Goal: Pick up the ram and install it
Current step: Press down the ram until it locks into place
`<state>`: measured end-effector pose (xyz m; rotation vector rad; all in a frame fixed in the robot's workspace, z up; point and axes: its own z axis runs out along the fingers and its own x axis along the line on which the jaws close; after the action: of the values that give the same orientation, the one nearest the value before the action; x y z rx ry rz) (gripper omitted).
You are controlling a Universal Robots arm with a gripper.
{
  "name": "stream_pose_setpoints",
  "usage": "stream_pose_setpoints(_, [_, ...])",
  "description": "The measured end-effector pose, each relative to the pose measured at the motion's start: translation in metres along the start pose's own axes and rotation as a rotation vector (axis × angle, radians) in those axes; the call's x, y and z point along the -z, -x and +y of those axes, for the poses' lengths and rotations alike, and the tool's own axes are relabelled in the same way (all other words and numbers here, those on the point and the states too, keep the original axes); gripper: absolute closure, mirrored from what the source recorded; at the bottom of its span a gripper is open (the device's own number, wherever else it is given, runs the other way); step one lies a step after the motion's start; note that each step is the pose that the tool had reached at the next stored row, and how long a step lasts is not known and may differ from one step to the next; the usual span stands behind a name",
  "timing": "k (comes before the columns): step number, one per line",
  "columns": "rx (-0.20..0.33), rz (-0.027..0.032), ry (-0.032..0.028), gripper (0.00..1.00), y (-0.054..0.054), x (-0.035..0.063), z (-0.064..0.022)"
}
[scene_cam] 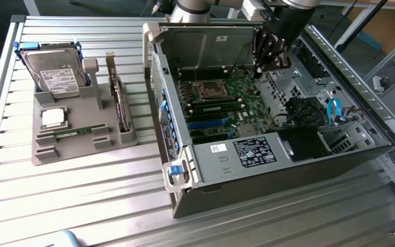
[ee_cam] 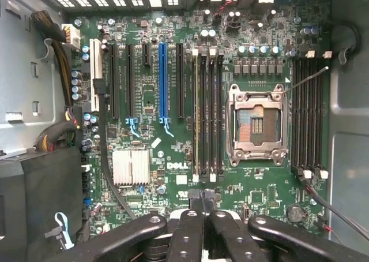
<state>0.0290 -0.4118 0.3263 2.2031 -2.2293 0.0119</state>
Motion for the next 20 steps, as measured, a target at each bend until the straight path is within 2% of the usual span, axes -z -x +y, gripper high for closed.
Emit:
stream_pose_setpoints(13, [-0.001,0.0,0.0,0.89,0.0,-0.0137,-0.0006])
stream_pose_setpoints(20, [-0.002,-0.0004,0.0,0.89,0.0,-0.0174,-0.0009])
